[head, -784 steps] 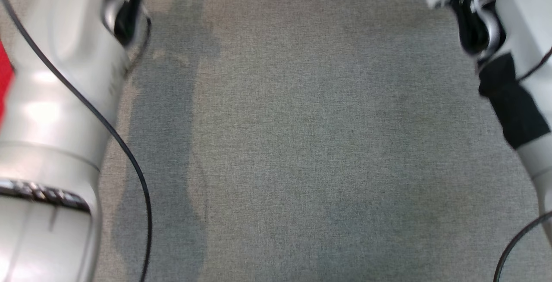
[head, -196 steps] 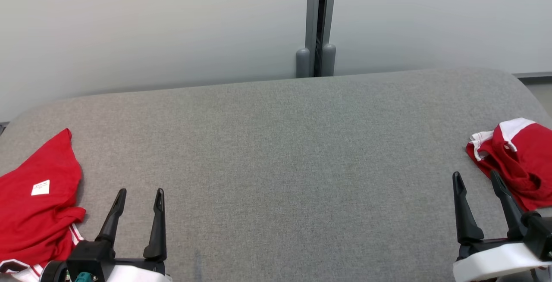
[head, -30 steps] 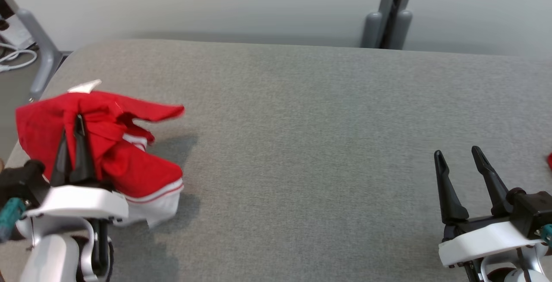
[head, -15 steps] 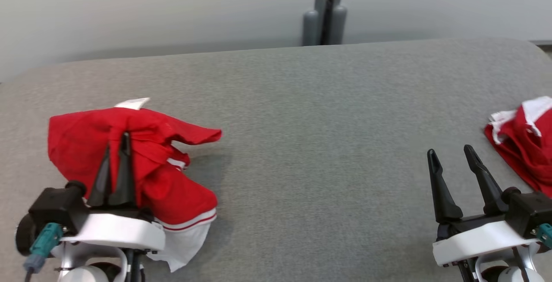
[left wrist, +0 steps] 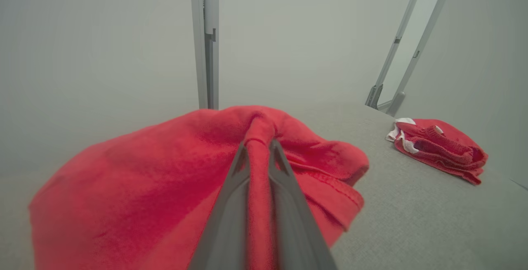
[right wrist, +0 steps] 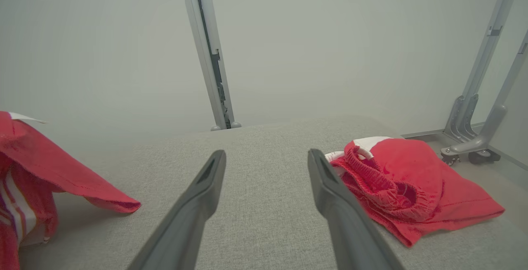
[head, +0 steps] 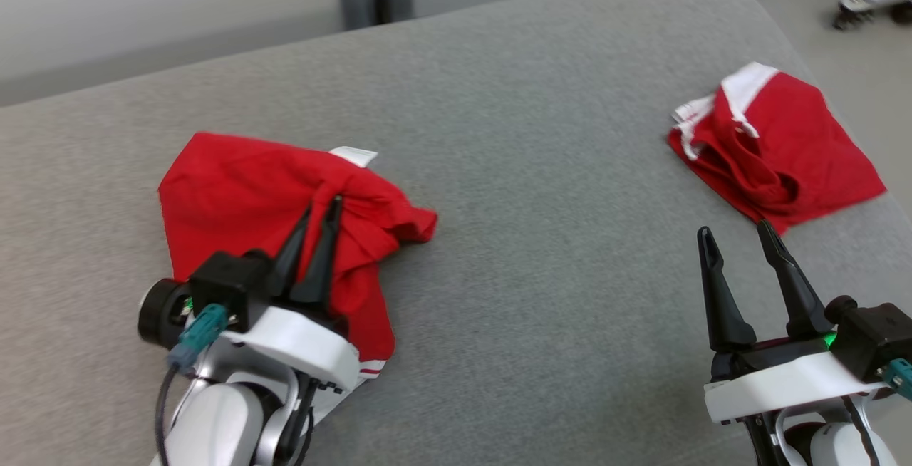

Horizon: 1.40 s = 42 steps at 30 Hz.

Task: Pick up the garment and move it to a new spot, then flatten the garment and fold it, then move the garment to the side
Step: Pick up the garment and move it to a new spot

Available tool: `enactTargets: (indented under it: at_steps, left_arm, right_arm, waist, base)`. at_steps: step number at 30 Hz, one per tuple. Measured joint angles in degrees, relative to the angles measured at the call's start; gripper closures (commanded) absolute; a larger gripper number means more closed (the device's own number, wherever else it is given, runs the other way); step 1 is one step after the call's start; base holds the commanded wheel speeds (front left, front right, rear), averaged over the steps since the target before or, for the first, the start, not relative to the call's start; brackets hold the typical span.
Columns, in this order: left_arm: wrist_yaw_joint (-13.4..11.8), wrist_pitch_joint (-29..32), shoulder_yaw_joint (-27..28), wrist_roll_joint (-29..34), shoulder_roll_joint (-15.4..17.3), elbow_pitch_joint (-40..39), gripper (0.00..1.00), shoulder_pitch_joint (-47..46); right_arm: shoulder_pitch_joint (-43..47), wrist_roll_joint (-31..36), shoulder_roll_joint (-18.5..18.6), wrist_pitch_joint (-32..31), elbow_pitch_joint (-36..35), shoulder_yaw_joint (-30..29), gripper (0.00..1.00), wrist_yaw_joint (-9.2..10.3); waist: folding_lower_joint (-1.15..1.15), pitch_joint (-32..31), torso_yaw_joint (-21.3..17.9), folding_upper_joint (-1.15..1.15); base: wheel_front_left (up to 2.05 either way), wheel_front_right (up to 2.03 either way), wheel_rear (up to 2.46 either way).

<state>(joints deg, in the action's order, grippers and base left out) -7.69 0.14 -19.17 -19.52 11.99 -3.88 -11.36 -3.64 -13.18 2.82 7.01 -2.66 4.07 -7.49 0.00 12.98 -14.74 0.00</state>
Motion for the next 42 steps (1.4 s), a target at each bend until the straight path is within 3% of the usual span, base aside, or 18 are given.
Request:
enactTargets:
  at_steps: [7,13,14,16,22,30,42]
  left_arm:
    - [3.3,1.1,-4.8,1.4,-1.5,6.1,1.0,-5.3]
    - [5.2,2.1,-7.3,1.5,-2.3,12.6,1.0,-7.7]
    - [5.7,2.2,-7.6,1.5,-2.5,13.5,0.96,-8.1]
    - [6.1,1.9,-8.1,1.3,-3.0,14.7,0.0,-8.3]
    - [7.6,-2.9,-8.8,0.7,-4.0,14.0,0.0,-8.9]
    - [4.5,-10.7,-3.3,-1.1,-3.4,9.4,0.0,-7.3]
    - [0.8,-13.8,5.7,-1.8,3.2,5.5,0.0,-1.5]
  right_arm:
    - [-1.2,-1.8,0.0,2.4,2.1,0.8,0.0,0.0]
    - [-2.0,-3.0,0.0,3.9,3.8,1.6,0.0,0.0]
    - [-2.2,-3.2,0.0,4.2,4.0,1.6,0.0,0.0]
    - [-2.5,-3.3,0.0,4.4,4.5,1.6,0.0,0.0]
    - [-3.1,-2.1,0.0,4.5,5.1,0.8,0.0,0.0]
    - [-3.3,1.0,0.0,2.5,3.7,-1.3,0.0,0.0]
    - [-2.2,3.9,0.0,-0.4,1.5,-2.4,0.0,0.0]
  waist:
    - [0.0,4.6,-6.2,0.0]
    - [0.0,8.4,-9.3,0.0]
    - [0.0,8.8,-9.5,0.0]
    - [0.0,9.2,-9.4,0.0]
    - [0.0,8.3,-6.3,0.0]
    - [0.0,4.9,0.7,0.0]
    - [0.0,-0.4,8.5,0.0]
  base:
    - [0.0,0.0,0.0]
    - [0.0,0.0,0.0]
    - [0.0,0.0,0.0]
    - [0.0,0.0,0.0]
    - [0.0,0.0,0.0]
    - [0.0,0.0,0.0]
    - [0.0,0.0,0.0]
